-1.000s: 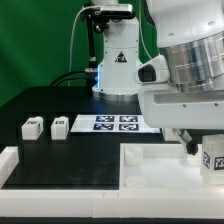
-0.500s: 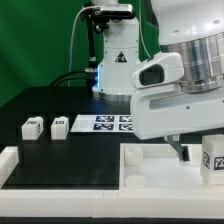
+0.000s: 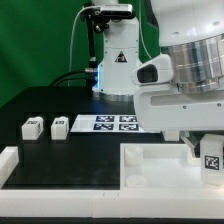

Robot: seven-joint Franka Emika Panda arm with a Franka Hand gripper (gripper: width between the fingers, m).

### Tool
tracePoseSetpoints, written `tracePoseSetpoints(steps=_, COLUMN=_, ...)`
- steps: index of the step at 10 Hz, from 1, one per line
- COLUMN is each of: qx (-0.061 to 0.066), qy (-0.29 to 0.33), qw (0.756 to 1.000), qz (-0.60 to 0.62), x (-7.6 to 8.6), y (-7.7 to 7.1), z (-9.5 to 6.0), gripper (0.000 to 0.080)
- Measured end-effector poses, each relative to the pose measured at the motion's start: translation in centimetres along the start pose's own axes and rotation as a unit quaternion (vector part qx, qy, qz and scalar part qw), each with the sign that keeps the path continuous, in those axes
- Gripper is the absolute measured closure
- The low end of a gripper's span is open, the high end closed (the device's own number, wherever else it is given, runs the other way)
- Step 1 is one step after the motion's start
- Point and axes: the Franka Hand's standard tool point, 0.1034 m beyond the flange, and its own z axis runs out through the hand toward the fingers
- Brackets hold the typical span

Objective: Assemble one leg

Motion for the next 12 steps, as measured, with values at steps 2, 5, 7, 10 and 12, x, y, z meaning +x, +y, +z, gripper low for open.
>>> tracePoseSetpoints(steps=2, qx=0.015, qy=-0.003, qw=0.977, qz=0.212, x=0.2, y=0.1, z=0.1, gripper=0.0502)
tracePoseSetpoints(steps=5, qx=0.03, qy=-0.026, qw=0.917, qz=0.397, x=-0.2, y=-0.1, z=0.2, gripper=0.0502)
tracePoseSetpoints(steps=7, qx=0.03, qy=-0.026, qw=0.923, qz=0.383, x=-0.3, y=-0.1, z=0.3, gripper=0.0502)
tracePoseSetpoints(steps=10, qx=0.001, qy=-0.014, qw=0.98, qz=0.199, x=-0.9, y=-0.4, z=0.3, gripper=0.0203)
tracePoseSetpoints(steps=12, qx=-0.005, qy=-0.01, qw=0.996, qz=0.087, x=-0.9, y=-0.3, z=0.3, gripper=0.0161)
